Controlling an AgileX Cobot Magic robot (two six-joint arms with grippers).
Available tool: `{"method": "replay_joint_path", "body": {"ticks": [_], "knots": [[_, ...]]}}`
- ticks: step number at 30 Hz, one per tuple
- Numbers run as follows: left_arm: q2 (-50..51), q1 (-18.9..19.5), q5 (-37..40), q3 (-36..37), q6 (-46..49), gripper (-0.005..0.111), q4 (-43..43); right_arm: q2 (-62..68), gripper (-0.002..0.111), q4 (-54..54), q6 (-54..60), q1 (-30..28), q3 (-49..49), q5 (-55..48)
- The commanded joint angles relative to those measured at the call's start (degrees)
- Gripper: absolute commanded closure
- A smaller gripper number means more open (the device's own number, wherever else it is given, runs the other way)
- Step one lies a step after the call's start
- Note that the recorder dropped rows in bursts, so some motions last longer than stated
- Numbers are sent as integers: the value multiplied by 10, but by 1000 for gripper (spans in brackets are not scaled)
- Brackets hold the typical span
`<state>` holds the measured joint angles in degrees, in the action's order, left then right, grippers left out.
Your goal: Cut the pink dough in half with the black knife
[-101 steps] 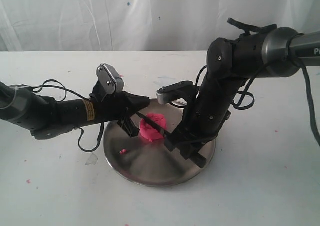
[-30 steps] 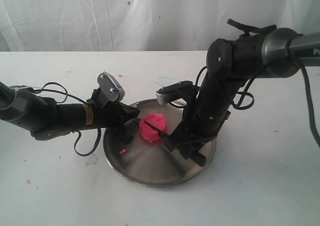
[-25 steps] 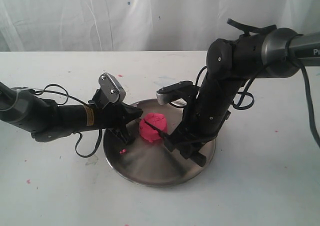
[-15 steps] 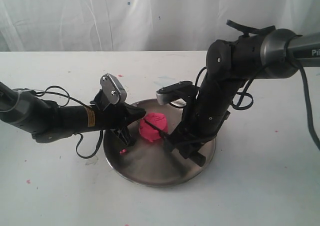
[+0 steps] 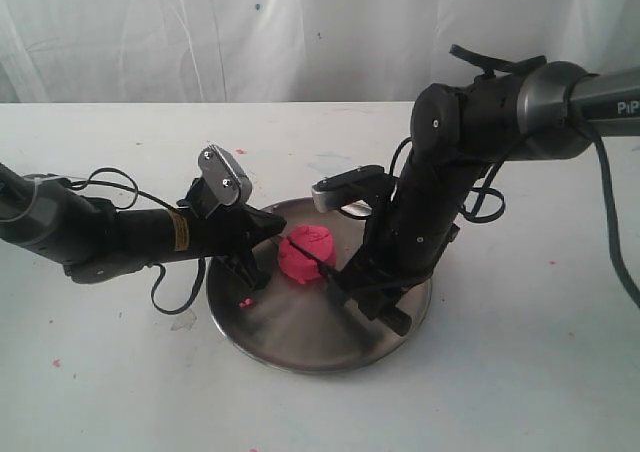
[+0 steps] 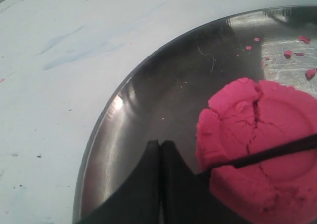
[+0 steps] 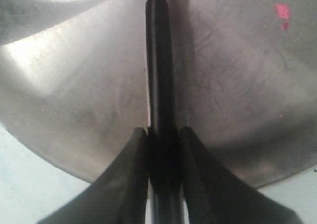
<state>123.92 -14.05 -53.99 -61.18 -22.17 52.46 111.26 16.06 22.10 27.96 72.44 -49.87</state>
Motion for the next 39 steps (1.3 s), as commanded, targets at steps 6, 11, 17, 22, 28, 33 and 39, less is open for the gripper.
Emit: {"method": "replay_joint_path", "body": {"ticks": [6,11,17,22,28,33,39], "knots": [[1,1,33,4,-2,107,15,21,108,-1,1,0,2,31],[1,1,34,4,-2,107,15,31,108,-1,1,0,2,29],[1,1,40,4,-2,107,15,31,108,-1,1,0,2,28],[1,1,63,4,-2,107,15,31,108,-1,1,0,2,28],[6,1,70,4,-2,107,15,31,108,-1,1,0,2,27],[6,3,-8,4,11,107,1,31,108,-1,8,0,2,22],[-39,3,-46,4,33,107,20,31,108,-1,8,0,2,21]]}}
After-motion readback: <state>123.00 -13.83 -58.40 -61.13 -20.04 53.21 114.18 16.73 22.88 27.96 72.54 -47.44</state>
